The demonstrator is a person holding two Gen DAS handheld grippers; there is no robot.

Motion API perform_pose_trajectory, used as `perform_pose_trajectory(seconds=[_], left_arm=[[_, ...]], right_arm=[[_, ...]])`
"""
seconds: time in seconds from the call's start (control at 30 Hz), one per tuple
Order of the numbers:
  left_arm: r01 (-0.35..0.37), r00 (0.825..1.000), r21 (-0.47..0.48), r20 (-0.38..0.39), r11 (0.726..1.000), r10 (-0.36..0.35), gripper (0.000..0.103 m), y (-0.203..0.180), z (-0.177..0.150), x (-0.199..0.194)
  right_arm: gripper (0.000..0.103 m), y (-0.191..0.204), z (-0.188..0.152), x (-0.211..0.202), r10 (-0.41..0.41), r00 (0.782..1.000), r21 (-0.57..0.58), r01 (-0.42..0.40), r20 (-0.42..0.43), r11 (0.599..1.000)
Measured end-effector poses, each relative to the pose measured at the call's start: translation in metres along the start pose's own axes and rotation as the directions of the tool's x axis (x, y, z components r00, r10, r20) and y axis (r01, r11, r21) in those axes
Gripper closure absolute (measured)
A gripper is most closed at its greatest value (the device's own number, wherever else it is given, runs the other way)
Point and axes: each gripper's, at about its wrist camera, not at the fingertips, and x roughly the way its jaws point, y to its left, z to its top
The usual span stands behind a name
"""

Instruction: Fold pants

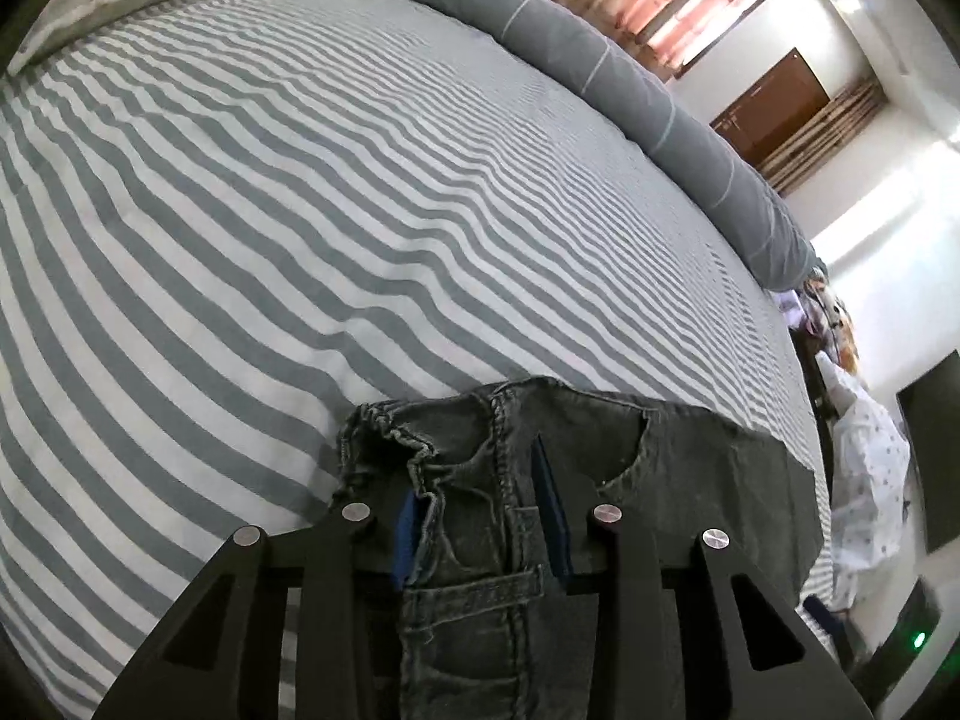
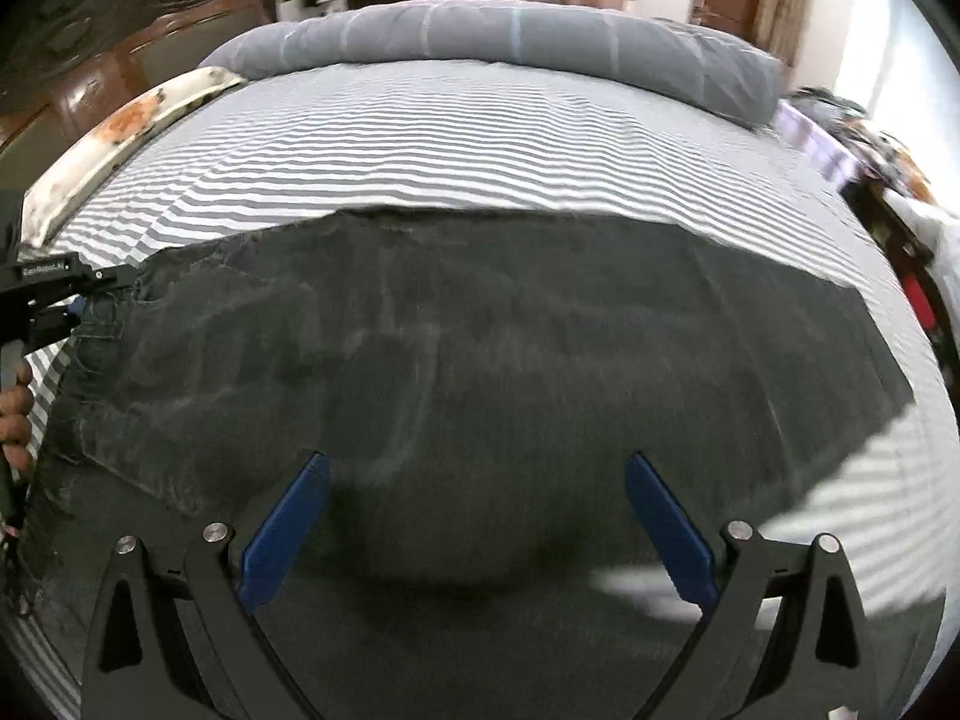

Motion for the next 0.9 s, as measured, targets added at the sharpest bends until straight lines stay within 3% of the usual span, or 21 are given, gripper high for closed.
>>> perform_pose_trajectory(seconds=[0.07,0.1,0.13,0.23,0.33,0.47,0.53,0.67,0.8,0.9], left_arm=[[0.0,1.0,0.024,0.018,1.0,0.0,0.073,-0.006,-0.003,0.0],[0.0,1.0,0.036,0.031,0.999,-0.001,0.081,-0.008,-0.004,-0.002],[-0.003,0.999,0.038,0.05,0.999,0.001,0.096,-0.011,-0.005,-0.005],[0.013,0.992,0.02,0.124,1.0,-0.016,0.097,-0.015,-0.008,-0.021],[0.029,0.969,0.058,0.243,0.998,-0.042,0.097,-0.033,-0.017,-0.043],[0.026,0.943,0.142,0.324,0.99,-0.071,0.098,-0.058,-0.031,-0.063],[0.021,0.939,0.165,0.336,0.986,-0.076,0.098,-0.061,-0.034,-0.069],[0.029,0.931,0.132,0.357,0.991,-0.074,0.098,-0.06,-0.032,-0.072],[0.009,0.929,0.118,0.366,0.993,-0.052,0.098,-0.055,-0.031,-0.073],[0.007,0.93,0.11,0.366,0.994,-0.047,0.098,-0.052,-0.032,-0.073]], right_arm=[[0.005,-0.011,0.019,0.009,0.063,0.998,-0.025,-0.063,-0.02,0.998],[0.005,-0.015,0.027,0.012,0.073,0.997,-0.047,-0.074,-0.024,0.996],[0.005,-0.019,0.038,0.016,0.075,0.997,-0.084,-0.077,-0.027,0.993],[0.005,-0.029,0.062,0.027,0.092,0.994,-0.163,-0.099,-0.05,0.982],[0.005,-0.037,0.087,0.043,0.112,0.989,-0.233,-0.132,-0.099,0.963],[0.005,-0.035,0.119,0.063,0.122,0.982,-0.337,-0.165,-0.145,0.927],[0.005,-0.03,0.131,0.071,0.15,0.973,-0.365,-0.206,-0.175,0.908],[0.008,0.002,0.152,0.086,0.207,0.945,-0.471,-0.306,-0.252,0.827],[0.028,0.045,0.16,0.097,0.245,0.914,-0.571,-0.395,-0.322,0.72],[0.036,0.065,0.165,0.108,0.266,0.879,-0.597,-0.467,-0.397,0.653]])
